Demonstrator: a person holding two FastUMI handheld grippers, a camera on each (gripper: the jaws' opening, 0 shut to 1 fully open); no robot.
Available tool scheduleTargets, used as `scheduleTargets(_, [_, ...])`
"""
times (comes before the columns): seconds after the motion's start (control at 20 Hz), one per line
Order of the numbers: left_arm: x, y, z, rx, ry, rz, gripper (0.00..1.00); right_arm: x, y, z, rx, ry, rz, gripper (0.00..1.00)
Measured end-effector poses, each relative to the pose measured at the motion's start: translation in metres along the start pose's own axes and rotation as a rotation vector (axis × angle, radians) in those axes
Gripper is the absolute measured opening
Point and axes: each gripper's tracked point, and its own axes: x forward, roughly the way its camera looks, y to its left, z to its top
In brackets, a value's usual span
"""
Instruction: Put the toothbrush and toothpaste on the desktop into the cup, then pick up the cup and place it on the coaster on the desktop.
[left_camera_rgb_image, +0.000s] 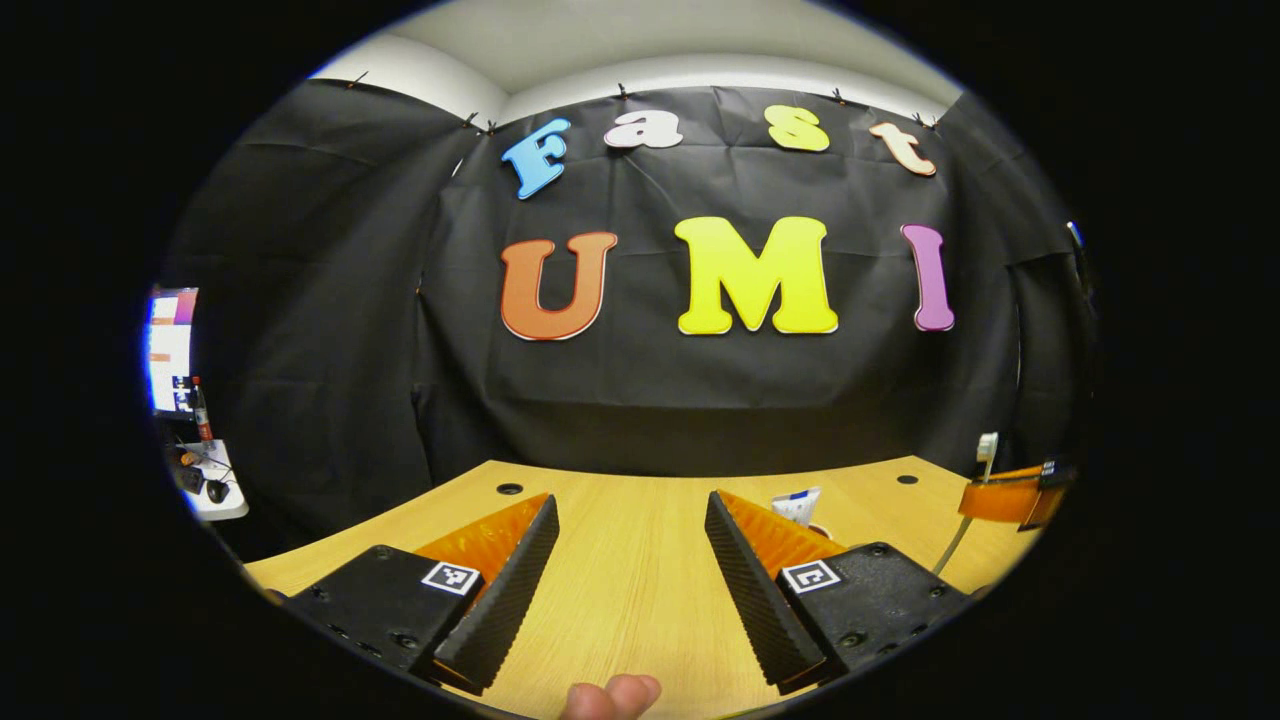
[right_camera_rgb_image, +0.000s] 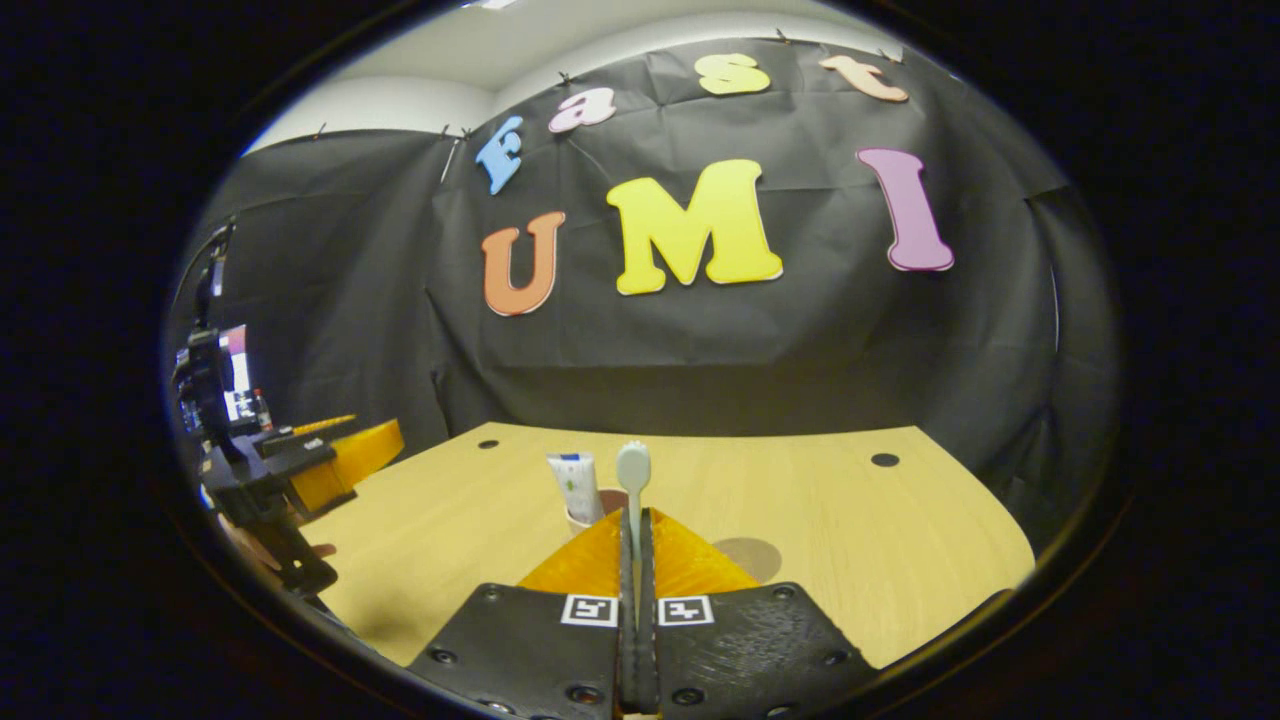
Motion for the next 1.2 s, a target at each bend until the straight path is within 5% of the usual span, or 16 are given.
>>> scheduleTargets(0.45, [-0.002, 0.032, -0.029, -0.022, 0.039, 0.043, 0.94, 0.077, 0.012, 0.066, -0.051, -0.158, 0.009, 0.02])
scheduleTargets(0.5, [-0.003, 0.033, -0.029, -0.024, 0.039, 0.044, 0.87, 0.084, 0.013, 0.07, -0.047, -0.174, 0.011, 0.0])
scheduleTargets(0.55, [-0.003, 0.033, -0.03, -0.027, 0.039, 0.043, 0.94, 0.09, 0.016, 0.072, -0.041, -0.187, 0.014, 0.0])
scheduleTargets(1.2, [-0.004, 0.028, -0.03, -0.038, 0.037, 0.037, 0.94, 0.133, 0.038, 0.04, -0.074, -0.121, 0.051, 0.0])
